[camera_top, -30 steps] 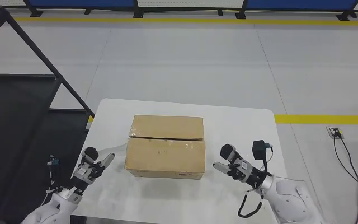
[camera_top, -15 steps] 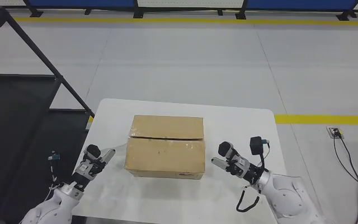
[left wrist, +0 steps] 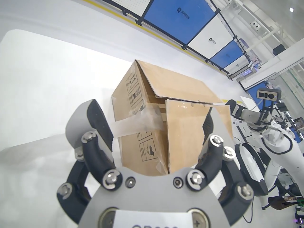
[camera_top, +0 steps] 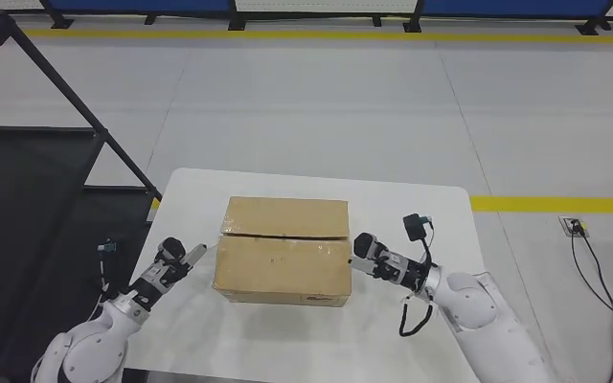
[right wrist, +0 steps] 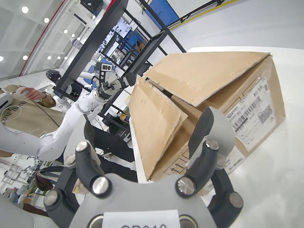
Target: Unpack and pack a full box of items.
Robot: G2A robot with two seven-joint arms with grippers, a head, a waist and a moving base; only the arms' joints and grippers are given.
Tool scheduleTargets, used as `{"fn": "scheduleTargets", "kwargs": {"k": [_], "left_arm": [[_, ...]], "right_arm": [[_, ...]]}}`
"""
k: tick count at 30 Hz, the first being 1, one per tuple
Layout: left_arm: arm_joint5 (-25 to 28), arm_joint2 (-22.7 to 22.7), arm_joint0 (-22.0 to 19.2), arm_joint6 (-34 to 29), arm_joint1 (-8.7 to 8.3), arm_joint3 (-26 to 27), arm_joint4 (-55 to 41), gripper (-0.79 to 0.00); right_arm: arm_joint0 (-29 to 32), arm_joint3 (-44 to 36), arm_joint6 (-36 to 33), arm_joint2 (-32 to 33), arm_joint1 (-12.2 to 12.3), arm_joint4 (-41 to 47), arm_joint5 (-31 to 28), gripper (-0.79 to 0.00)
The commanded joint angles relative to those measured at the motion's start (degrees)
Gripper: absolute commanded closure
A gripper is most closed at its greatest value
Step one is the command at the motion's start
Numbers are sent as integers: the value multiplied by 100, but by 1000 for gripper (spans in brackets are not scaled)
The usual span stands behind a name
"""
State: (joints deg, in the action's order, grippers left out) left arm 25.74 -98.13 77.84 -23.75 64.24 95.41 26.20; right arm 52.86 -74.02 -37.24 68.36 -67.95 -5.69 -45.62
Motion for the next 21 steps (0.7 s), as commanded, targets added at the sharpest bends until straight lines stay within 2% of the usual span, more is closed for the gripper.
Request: {"fn": "scheduleTargets", "kwargs": {"k": [1, 8, 12, 18, 21], "left_arm": [[-10, 25, -16, 7, -4, -2, 11, -785], [-54, 54, -63, 119, -15, -11, -18, -785], [-134, 63, -81, 263, -13, 22, -66, -785], [-212, 46, -112, 409, -13, 109, -237, -785], [-21, 56, -107, 259, -33, 187, -193, -785]], "right_arm": [[-121, 153, -142, -110, -17, 294, -126, -785], [-399, 484, -798, -318, -15, 1330, -677, -785], [-350, 347, -1185, -316, 56, 1872, -957, -785], [-50, -428, -1270, -407, 316, 1752, -872, -785], [109, -835, -1317, -511, 478, 1570, -826, -785]]}}
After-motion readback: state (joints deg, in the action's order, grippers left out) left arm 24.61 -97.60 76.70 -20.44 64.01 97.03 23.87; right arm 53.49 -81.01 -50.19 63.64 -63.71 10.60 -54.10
